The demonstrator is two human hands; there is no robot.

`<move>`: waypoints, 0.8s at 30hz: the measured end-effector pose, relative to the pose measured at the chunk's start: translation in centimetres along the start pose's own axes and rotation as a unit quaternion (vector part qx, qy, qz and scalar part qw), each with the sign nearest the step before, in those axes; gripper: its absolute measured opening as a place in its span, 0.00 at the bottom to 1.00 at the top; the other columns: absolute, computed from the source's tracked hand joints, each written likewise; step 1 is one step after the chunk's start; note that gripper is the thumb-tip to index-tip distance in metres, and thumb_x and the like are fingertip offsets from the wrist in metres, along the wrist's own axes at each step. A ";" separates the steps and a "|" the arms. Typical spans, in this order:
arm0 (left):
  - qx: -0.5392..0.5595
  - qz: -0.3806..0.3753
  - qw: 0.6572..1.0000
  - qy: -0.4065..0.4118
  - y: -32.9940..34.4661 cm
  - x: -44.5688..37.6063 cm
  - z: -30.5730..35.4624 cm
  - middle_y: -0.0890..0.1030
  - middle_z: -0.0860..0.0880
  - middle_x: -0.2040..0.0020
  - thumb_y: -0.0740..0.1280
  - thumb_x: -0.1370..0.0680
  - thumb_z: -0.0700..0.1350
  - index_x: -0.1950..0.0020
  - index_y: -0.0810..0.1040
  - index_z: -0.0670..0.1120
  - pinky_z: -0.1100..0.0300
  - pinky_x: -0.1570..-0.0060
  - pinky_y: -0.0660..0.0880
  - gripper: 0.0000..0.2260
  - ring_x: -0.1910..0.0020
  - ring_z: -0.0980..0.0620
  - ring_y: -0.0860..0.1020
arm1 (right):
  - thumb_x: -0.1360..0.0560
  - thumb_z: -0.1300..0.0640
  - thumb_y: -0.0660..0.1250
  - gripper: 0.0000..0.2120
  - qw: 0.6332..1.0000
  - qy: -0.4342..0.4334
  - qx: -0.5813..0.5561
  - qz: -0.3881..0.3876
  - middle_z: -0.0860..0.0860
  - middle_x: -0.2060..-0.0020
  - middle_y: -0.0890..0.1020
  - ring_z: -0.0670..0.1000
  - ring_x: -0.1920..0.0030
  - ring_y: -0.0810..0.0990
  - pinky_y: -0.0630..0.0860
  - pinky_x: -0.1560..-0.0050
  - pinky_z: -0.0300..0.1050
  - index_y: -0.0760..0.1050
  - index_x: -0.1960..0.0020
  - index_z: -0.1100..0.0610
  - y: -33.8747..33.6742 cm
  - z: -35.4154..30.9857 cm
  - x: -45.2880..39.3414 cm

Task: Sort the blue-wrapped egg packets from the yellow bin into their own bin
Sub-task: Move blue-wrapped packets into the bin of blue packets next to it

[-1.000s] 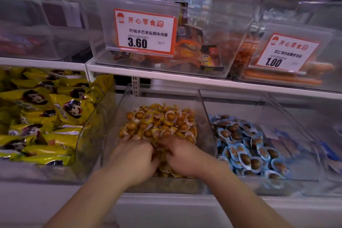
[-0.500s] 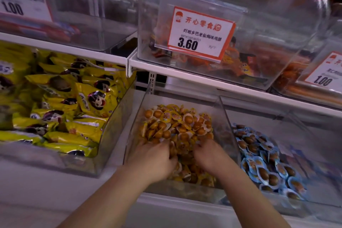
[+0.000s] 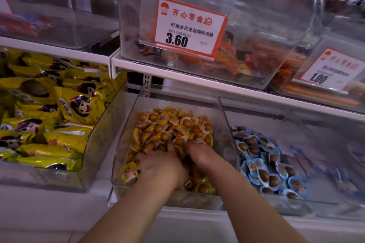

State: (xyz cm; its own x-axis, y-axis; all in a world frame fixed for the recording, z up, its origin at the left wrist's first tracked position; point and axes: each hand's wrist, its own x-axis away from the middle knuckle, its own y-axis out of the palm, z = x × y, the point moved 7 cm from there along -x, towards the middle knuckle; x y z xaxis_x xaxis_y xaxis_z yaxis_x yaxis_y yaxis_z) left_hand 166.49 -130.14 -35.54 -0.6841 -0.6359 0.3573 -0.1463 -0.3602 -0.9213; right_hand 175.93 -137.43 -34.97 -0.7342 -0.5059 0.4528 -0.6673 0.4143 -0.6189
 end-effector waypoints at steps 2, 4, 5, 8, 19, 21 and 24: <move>0.034 -0.015 0.999 -0.006 0.0 -0.7 -0.4 0.60 0.44 0.21 0.55 0.27 0.71 0.21 0.37 0.58 0.39 0.32 0.57 0.43 0.25 0.36 0.57 | 0.18 0.47 0.57 0.24 0.990 0.038 -0.138 0.016 0.57 0.29 0.73 0.59 0.31 0.73 0.70 0.30 0.53 0.70 0.27 0.58 0.6 1.0 -0.6; 0.106 -0.043 0.993 -0.005 0.2 -1.4 -0.7 0.59 0.44 0.21 0.57 0.31 0.72 0.21 0.37 0.61 0.42 0.28 0.59 0.45 0.24 0.36 0.58 | 0.23 0.43 0.61 0.26 0.968 0.063 -0.244 -0.017 0.57 0.35 0.78 0.60 0.37 0.78 0.76 0.35 0.57 0.73 0.29 0.53 1.8 1.3 -0.8; 0.162 -0.059 0.985 0.003 0.3 -1.7 -0.8 0.63 0.44 0.22 0.60 0.33 0.71 0.21 0.39 0.62 0.45 0.28 0.62 0.47 0.25 0.38 0.62 | 0.28 0.41 0.64 0.28 0.951 0.071 -0.297 -0.035 0.57 0.38 0.81 0.60 0.40 0.80 0.78 0.37 0.58 0.75 0.31 0.52 2.3 1.4 -1.1; 0.275 -0.072 0.958 0.043 0.2 -2.1 -0.3 0.71 0.47 0.27 0.69 0.36 0.66 0.20 0.49 0.60 0.53 0.32 0.69 0.48 0.30 0.43 0.71 | 0.31 0.38 0.65 0.27 0.916 0.083 -0.382 -0.088 0.56 0.45 0.85 0.59 0.43 0.82 0.79 0.38 0.57 0.82 0.40 0.54 2.6 1.0 -1.4; 0.697 -0.040 0.712 0.075 -2.6 -1.8 -1.3 0.86 0.44 0.48 0.80 0.36 0.46 0.41 0.82 0.51 0.50 0.58 0.83 0.24 0.50 0.45 0.85 | 0.22 0.44 0.55 0.25 0.847 0.019 -0.518 -0.114 0.58 0.49 0.85 0.59 0.52 0.84 0.80 0.51 0.52 0.81 0.39 0.57 -0.6 -1.7 -0.4; 0.750 -0.099 0.647 0.095 -3.6 -1.2 -1.0 0.86 0.43 0.48 0.76 0.34 0.52 0.45 0.85 0.48 0.53 0.59 0.82 0.19 0.52 0.46 0.85 | 0.22 0.48 0.58 0.19 0.826 -0.006 -0.556 -0.096 0.57 0.54 0.83 0.57 0.56 0.81 0.79 0.54 0.51 0.78 0.40 0.58 -2.2 -2.2 0.5; 0.831 -0.106 0.533 0.115 -5.2 -0.7 -1.4 0.85 0.43 0.53 0.69 0.31 0.53 0.54 0.87 0.47 0.52 0.59 0.82 0.13 0.57 0.45 0.85 | 0.23 0.53 0.59 0.15 0.806 -0.044 -0.577 -0.126 0.60 0.49 0.81 0.60 0.50 0.79 0.76 0.45 0.59 0.76 0.42 0.58 -3.2 -2.8 2.1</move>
State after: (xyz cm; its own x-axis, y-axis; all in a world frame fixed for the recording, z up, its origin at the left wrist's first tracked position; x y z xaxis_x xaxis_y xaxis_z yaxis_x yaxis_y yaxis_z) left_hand 166.75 -126.85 -31.24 -0.8757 -0.4288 0.2221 0.4673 -0.6363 0.6138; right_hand 176.12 -137.73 -30.26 -0.5790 -0.7144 0.3929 -0.5038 0.6924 0.5166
